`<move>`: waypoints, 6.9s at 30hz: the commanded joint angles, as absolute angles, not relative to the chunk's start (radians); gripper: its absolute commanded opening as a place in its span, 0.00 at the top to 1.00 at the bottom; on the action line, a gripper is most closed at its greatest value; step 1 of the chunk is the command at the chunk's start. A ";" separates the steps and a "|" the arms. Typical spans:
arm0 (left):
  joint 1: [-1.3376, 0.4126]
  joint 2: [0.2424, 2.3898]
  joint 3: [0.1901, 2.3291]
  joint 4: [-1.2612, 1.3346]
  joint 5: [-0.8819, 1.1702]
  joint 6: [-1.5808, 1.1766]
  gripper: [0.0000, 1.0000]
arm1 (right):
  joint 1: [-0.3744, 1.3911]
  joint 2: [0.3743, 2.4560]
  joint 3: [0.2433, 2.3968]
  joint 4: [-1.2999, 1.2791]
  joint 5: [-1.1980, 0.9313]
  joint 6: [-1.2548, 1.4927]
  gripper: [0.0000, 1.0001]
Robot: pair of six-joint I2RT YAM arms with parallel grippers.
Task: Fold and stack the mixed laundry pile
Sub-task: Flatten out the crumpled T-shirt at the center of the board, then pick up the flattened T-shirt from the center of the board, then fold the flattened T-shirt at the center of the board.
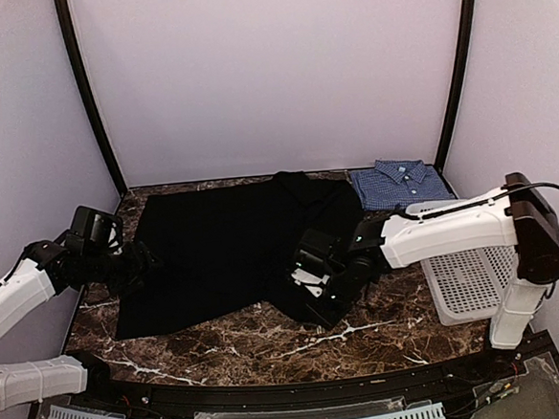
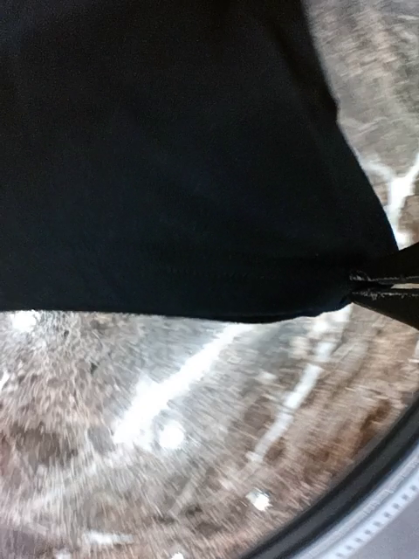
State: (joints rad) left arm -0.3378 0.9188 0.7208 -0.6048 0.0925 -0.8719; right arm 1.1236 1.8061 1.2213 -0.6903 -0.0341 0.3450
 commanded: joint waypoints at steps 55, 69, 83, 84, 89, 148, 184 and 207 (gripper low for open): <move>-0.075 1.053 0.577 -0.895 -0.175 -1.205 0.58 | 1.120 1.240 1.007 -0.866 0.006 0.637 1.00; -0.065 1.146 0.519 -0.797 -0.148 -1.217 0.67 | 1.109 1.250 1.029 -0.886 0.004 0.629 1.00; -0.066 1.077 0.539 -0.896 -0.175 -1.279 0.66 | 1.104 1.261 1.042 -0.885 0.007 0.621 1.00; -0.066 1.073 0.535 -0.890 -0.177 -1.279 0.65 | 1.104 1.261 1.043 -0.886 0.007 0.620 1.00; -0.064 1.137 0.534 -0.854 -0.172 -1.274 0.63 | 1.099 1.271 1.051 -0.889 0.006 0.613 1.00; -0.026 1.427 1.030 -0.663 -0.161 -1.075 1.00 | 0.685 1.613 1.554 -0.768 0.146 0.099 1.00; 0.039 1.719 1.121 -0.535 -0.104 -1.059 1.00 | 0.584 2.070 1.877 -0.667 0.118 -0.030 1.00; 0.043 1.732 1.114 -0.540 -0.110 -1.069 1.00 | 0.600 2.239 2.093 -0.698 0.055 -0.061 1.00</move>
